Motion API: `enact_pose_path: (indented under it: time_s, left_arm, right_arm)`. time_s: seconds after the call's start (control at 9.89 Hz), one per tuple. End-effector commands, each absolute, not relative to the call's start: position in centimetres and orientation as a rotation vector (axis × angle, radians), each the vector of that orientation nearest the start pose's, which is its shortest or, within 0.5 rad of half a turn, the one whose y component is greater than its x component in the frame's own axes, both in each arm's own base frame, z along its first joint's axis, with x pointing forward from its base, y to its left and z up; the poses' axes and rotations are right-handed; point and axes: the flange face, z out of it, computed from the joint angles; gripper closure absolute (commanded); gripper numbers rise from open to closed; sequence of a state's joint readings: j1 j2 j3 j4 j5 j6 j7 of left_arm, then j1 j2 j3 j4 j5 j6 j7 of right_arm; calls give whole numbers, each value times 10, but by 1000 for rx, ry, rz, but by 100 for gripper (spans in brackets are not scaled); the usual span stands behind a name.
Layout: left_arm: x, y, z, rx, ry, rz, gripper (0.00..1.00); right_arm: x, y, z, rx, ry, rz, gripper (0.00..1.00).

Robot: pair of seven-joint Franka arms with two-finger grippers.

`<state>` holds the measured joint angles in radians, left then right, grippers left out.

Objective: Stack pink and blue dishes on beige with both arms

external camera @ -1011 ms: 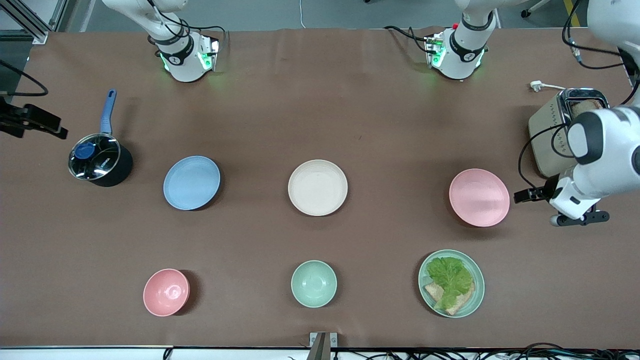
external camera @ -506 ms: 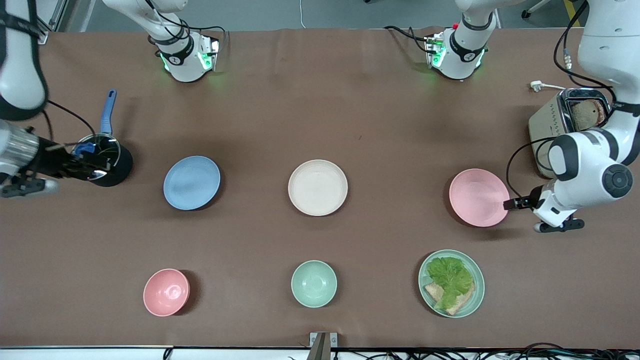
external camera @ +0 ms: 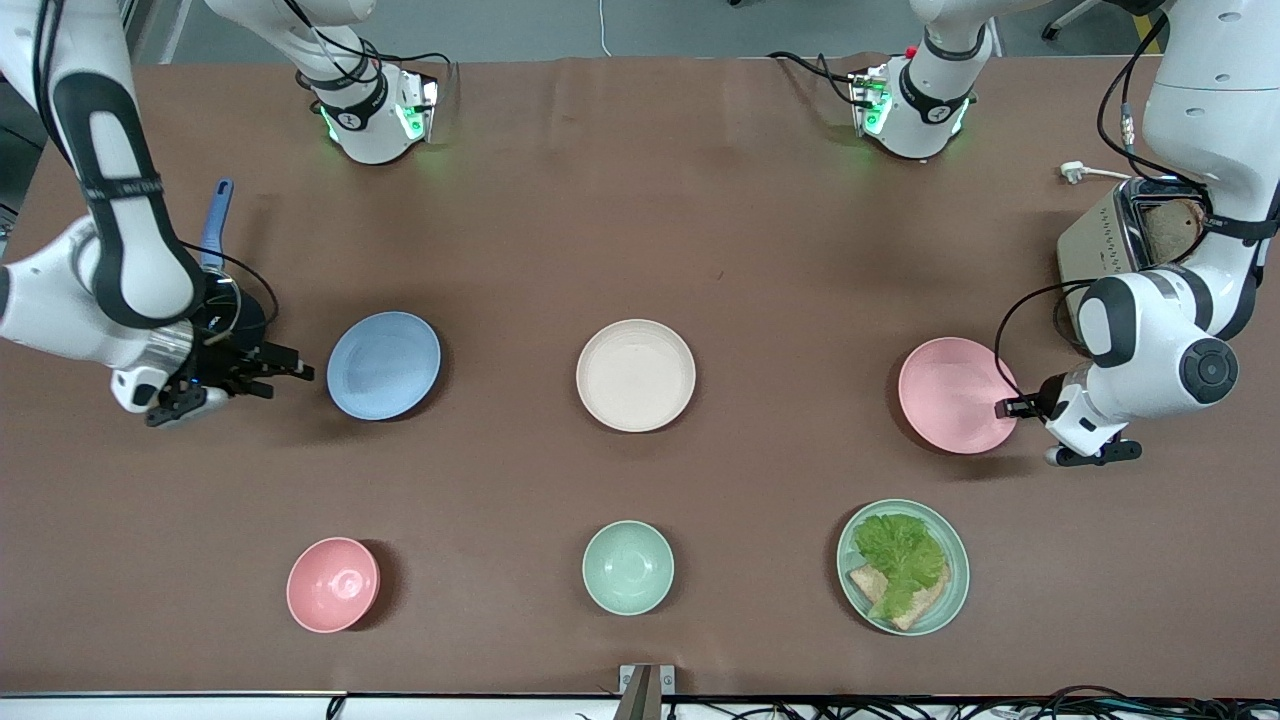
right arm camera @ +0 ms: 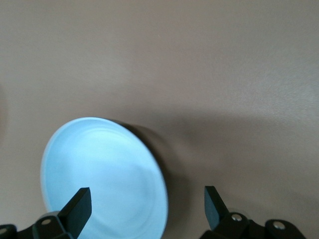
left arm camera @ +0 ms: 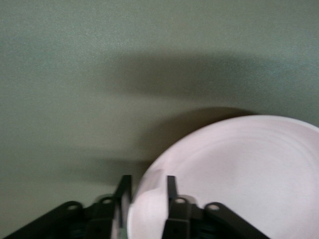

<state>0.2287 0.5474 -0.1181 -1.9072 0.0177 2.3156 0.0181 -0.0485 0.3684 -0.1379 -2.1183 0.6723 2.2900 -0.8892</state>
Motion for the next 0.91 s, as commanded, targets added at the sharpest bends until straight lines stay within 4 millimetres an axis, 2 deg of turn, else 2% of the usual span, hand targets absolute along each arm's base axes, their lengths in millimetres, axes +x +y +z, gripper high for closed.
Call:
enact_pose_path:
  time_s: [0.0, 0.1, 0.2, 0.3, 0.4, 0.51, 0.61, 0.71, 0.81]
  left_arm:
    - [607, 67, 184, -3208, -143, 229, 94]
    - [608, 65, 184, -3211, -138, 231, 100]
    - [609, 58, 188, -3217, -125, 228, 100]
    - [612, 50, 204, -3221, -117, 211, 100]
    - [614, 39, 230, -3224, -85, 216, 100]
    - [618, 19, 260, -3254, -64, 217, 100]
    - [618, -4, 294, -3290, -45, 233, 100]
    - [617, -24, 321, -3318, -28, 247, 100]
    - [614, -55, 342, -3348, -37, 276, 100]
  right_arm:
    - [542, -88, 195, -2637, -316, -156, 0]
    - [536, -84, 187, -2626, -306, -180, 0]
    - [528, -75, 178, -2642, -295, -177, 1]
    - [524, -67, 175, -2646, -297, -174, 9]
    - [524, -67, 174, -2647, -299, -171, 14]
    - [521, -65, 172, -2644, -299, -162, 19]
    - [519, -65, 170, -2644, -296, -154, 33]
    - [517, -64, 168, -2639, -294, -145, 63]
    - [517, -64, 167, -2637, -291, -141, 85]
